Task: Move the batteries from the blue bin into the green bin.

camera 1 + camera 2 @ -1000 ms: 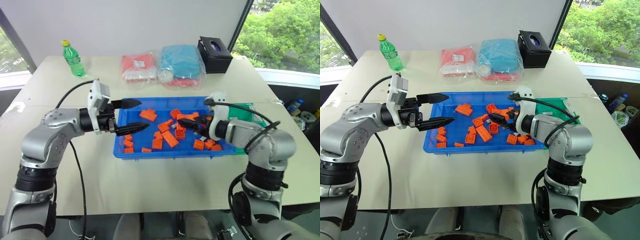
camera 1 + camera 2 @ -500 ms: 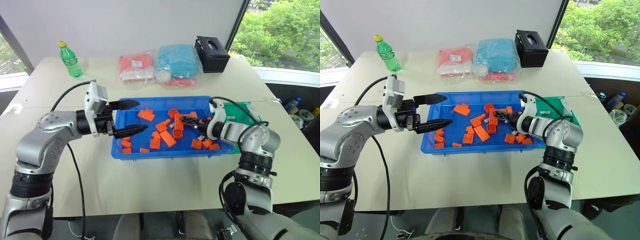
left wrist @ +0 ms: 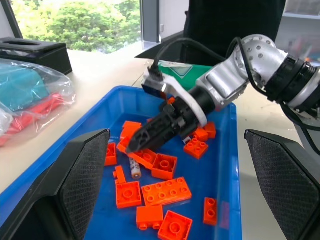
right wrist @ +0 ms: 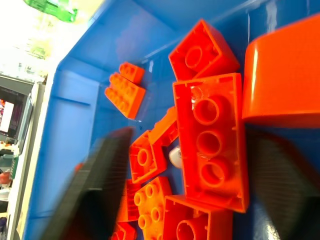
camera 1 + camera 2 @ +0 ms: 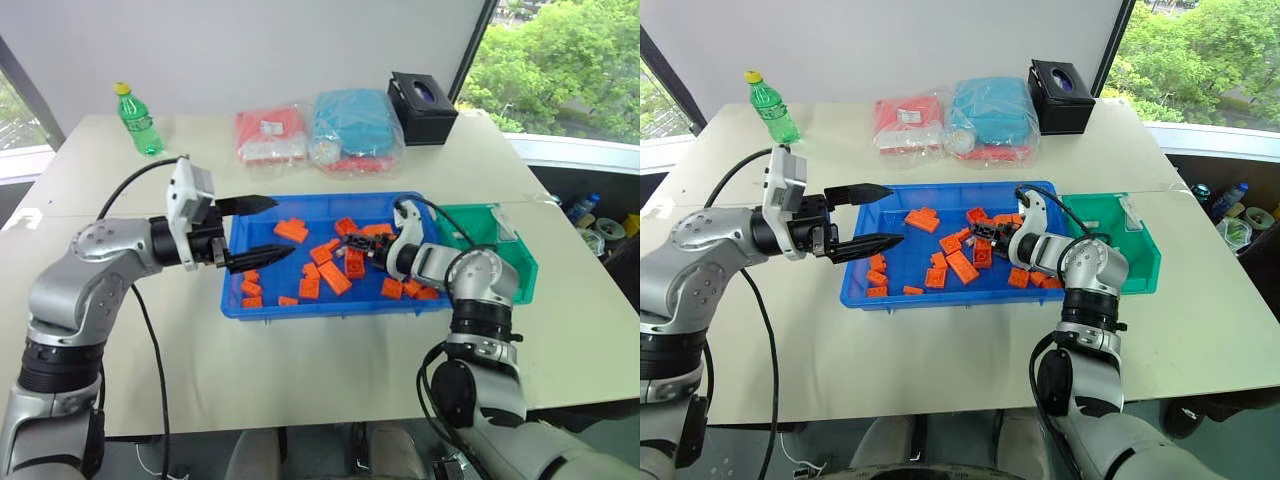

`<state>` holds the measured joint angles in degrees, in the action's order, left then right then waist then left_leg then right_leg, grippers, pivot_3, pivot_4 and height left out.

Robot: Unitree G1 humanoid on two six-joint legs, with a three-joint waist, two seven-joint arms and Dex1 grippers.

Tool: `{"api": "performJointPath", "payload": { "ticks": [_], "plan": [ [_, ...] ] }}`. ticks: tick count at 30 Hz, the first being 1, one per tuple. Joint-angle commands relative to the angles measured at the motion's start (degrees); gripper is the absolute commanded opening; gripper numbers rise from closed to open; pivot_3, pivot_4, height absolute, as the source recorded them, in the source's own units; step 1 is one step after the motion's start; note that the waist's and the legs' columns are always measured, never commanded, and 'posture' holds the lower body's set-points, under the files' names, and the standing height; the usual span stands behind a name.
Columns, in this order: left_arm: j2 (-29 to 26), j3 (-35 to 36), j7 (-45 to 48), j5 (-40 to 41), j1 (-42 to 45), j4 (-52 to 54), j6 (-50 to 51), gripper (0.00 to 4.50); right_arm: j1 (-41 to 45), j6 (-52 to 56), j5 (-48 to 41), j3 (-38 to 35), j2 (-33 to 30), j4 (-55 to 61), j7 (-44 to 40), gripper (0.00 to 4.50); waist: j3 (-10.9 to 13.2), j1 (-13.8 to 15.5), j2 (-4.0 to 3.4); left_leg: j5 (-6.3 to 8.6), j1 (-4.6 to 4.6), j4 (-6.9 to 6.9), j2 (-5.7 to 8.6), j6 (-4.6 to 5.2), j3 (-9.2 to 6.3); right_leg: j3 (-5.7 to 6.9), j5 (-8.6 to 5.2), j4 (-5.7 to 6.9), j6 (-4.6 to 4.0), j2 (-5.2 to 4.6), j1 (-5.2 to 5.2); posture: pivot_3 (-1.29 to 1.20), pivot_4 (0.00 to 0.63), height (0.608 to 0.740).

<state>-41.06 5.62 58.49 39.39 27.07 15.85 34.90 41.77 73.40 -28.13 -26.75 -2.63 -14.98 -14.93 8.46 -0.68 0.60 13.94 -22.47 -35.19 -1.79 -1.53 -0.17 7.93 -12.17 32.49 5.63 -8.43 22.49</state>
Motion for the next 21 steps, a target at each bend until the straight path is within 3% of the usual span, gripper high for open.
{"api": "performJointPath", "payload": {
  "ticks": [1, 8, 13, 15, 18, 21],
  "plan": [
    [-0.25, 0.94, -0.03, 0.26, 1.37, 0.29, -0.7, 4.5, -0.23, 0.79, -2.04, 1.79, -0.03, 3.41, 0.05, 1.16, 0.0, -0.03, 0.0, 0.0, -0.01, 0.0, 0.0, 0.0, 0.0, 0.0, 0.0, 0.0, 0.0, 0.0, -0.01, 0.0, 0.15, 0.723],
    [0.11, 0.65, -0.08, 0.1, 1.74, -0.22, -0.93, 4.5, 1.01, 5.56, -6.05, 5.96, 0.74, 15.48, -0.21, 1.16, 0.01, -0.02, -0.02, 0.0, 0.0, 0.01, -0.01, 0.0, -0.01, 0.0, -0.01, 0.01, 0.0, 0.01, 0.04, 0.0, 0.15, 0.723],
    [0.56, 0.08, -0.1, -0.3, 2.57, -0.99, -1.17, 4.5, 3.25, 6.51, -6.82, 11.44, 5.75, 18.22, 0.83, 1.16, 0.01, -0.12, -0.02, 0.0, -0.01, 0.02, -0.03, 0.0, -0.02, 0.0, -0.01, 0.01, 0.0, 0.02, 0.19, 0.0, 0.15, 0.723],
    [0.71, -0.08, -0.08, -0.44, 3.04, -1.3, -1.18, 4.5, 3.11, 3.86, -4.98, 17.82, 5.5, 18.15, -0.69, 1.16, 0.01, -0.12, -0.02, 0.0, -0.01, 0.04, -0.03, 0.0, -0.03, 0.0, -0.01, 0.02, -0.01, 0.03, 0.26, 0.0, 0.15, 0.723],
    [0.77, -0.29, 0.15, -0.68, 3.74, -1.68, -1.25, 4.5, 2.86, -6.29, 3.73, 31.68, -0.34, 15.96, -2.79, 1.16, 0.0, 0.11, -0.01, 0.0, -0.03, 0.04, -0.01, 0.0, -0.05, -0.01, -0.02, 0.01, -0.01, 0.03, 0.28, 0.0, 0.15, 0.723],
    [0.73, -0.3, 0.42, -0.79, 3.81, -1.82, -1.38, 4.5, 2.75, -12.04, 8.84, 36.96, -5.13, 13.99, -3.24, 1.16, 0.0, 0.3, 0.01, 0.0, -0.11, -0.02, 0.03, -0.01, -0.04, -0.02, -0.04, -0.19, -0.01, -0.02, 0.26, 0.0, 0.15, 0.723]
  ]
}}
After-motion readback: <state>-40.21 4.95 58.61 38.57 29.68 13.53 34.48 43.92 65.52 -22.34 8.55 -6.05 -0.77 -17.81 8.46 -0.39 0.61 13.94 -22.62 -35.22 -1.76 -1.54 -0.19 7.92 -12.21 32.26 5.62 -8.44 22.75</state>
